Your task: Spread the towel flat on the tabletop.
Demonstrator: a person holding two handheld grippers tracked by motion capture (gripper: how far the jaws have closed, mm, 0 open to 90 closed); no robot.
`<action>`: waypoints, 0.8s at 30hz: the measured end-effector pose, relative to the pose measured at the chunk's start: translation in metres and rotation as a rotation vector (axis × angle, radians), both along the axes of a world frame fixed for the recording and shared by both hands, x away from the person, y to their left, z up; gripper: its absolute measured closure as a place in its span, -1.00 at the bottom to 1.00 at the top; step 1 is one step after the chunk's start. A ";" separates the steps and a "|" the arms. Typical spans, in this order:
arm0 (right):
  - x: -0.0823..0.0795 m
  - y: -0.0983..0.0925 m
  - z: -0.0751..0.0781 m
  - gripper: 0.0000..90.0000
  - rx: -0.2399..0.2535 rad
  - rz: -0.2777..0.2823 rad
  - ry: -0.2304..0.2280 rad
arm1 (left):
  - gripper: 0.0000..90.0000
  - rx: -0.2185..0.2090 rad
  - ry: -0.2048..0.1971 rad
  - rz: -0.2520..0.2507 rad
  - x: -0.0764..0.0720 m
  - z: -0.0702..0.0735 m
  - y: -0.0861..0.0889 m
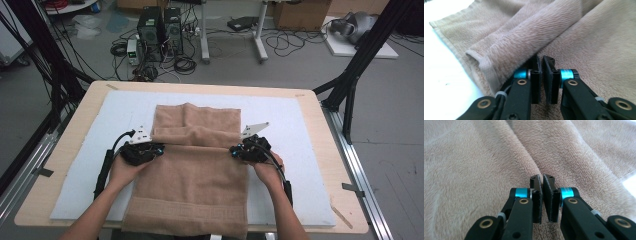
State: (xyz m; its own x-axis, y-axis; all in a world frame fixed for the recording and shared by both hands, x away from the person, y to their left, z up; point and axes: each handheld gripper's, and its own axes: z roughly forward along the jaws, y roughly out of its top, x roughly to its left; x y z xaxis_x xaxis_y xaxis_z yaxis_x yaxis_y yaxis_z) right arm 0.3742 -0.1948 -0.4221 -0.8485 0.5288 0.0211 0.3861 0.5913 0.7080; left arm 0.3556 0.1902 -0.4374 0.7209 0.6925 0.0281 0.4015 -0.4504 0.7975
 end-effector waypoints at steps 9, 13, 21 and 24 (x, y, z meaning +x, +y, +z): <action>-0.024 -0.012 0.024 0.54 0.078 0.034 -0.075 | 0.44 -0.057 -0.039 -0.043 -0.027 0.022 0.025; -0.048 -0.008 0.025 0.45 0.076 0.119 -0.069 | 0.41 -0.042 -0.042 -0.103 -0.044 0.022 0.028; -0.064 0.005 -0.022 0.38 0.027 0.151 0.030 | 0.40 -0.016 0.055 -0.139 -0.056 -0.011 0.027; -0.069 0.000 -0.025 0.83 0.075 0.173 0.041 | 0.82 -0.033 0.052 -0.161 -0.066 -0.012 0.028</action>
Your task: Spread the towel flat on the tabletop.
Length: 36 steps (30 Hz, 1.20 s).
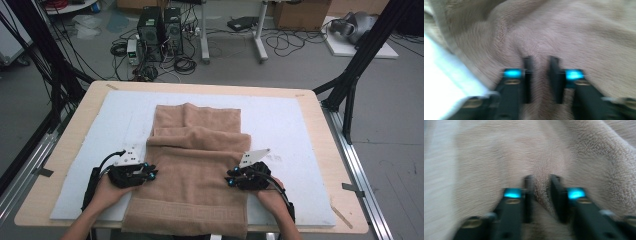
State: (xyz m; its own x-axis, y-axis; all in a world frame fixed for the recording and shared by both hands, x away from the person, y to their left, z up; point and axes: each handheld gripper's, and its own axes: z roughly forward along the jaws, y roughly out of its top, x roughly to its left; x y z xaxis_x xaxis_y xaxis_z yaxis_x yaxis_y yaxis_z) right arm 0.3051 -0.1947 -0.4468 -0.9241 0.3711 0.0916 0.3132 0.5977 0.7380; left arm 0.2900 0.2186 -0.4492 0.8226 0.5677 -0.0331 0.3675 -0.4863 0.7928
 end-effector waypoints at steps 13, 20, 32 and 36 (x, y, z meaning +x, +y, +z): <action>-0.064 0.001 0.012 0.82 0.027 0.182 0.063 | 0.87 -0.014 0.007 -0.126 -0.076 0.009 0.015; -0.053 -0.007 0.034 0.51 0.080 0.114 -0.021 | 0.51 -0.074 -0.069 -0.110 -0.061 0.032 0.005; -0.018 0.007 0.005 0.86 -0.058 0.048 -0.016 | 0.86 0.029 -0.032 -0.025 -0.020 0.000 -0.016; -0.026 0.011 0.008 0.92 -0.044 0.130 0.033 | 0.90 0.031 -0.005 -0.083 -0.034 0.004 -0.011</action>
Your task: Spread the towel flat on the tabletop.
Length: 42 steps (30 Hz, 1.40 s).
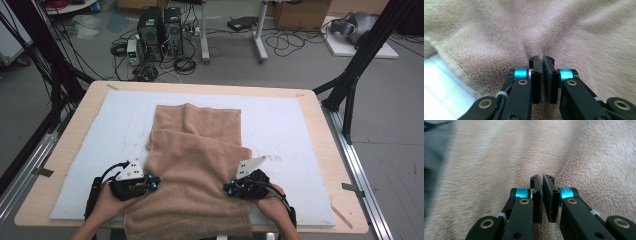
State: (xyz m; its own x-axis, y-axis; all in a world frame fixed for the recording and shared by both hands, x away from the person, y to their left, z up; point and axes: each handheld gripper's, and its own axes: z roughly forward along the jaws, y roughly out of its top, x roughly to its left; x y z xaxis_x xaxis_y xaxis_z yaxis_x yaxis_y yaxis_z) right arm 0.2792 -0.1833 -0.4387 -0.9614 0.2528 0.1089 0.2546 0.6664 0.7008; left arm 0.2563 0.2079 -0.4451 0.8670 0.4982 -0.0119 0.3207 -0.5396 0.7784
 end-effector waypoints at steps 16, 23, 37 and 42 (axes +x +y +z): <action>0.011 0.002 0.007 0.43 -0.004 -0.053 -0.030 | 0.32 0.005 -0.033 0.050 0.007 0.010 0.004; 0.002 0.008 -0.003 0.93 0.010 0.014 0.016 | 0.91 0.000 0.019 -0.032 -0.007 0.002 0.006; 0.023 -0.019 0.034 0.51 0.129 -0.123 -0.069 | 0.36 -0.060 -0.032 0.041 0.004 0.015 0.011; 0.063 -0.024 0.013 0.40 0.000 -0.269 -0.060 | 0.63 -0.010 0.006 0.054 0.013 -0.003 0.005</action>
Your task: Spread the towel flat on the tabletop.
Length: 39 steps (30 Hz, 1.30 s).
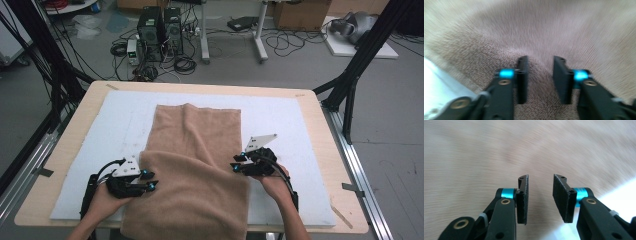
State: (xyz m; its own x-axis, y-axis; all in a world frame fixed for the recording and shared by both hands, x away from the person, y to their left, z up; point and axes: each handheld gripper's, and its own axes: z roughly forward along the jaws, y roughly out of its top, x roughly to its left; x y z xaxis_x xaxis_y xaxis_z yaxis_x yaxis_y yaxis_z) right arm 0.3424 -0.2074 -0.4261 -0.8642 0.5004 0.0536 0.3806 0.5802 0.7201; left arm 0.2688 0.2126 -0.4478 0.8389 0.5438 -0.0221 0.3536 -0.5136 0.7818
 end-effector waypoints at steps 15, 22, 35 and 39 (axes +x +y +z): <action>0.020 -0.006 -0.002 0.61 -0.018 -0.093 -0.008 | 0.28 -0.098 -0.012 -0.039 -0.024 0.020 0.020; 0.001 -0.008 -0.007 0.41 -0.025 -0.031 0.012 | 0.33 -0.077 -0.043 0.136 0.017 0.015 0.006; -0.014 -0.014 -0.004 0.54 0.015 -0.006 -0.019 | 0.62 0.024 -0.073 0.218 0.033 0.008 0.004; -0.045 -0.006 -0.002 0.36 0.075 0.108 -0.007 | 0.36 -0.050 -0.088 0.137 0.005 0.017 0.009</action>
State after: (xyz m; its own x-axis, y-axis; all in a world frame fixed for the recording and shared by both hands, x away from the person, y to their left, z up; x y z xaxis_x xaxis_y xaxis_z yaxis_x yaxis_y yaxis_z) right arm 0.2979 -0.2136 -0.4278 -0.9132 0.3993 0.0813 0.3139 0.5620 0.7653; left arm 0.2735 0.2220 -0.4311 0.7566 0.6536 0.0180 0.3471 -0.4249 0.8360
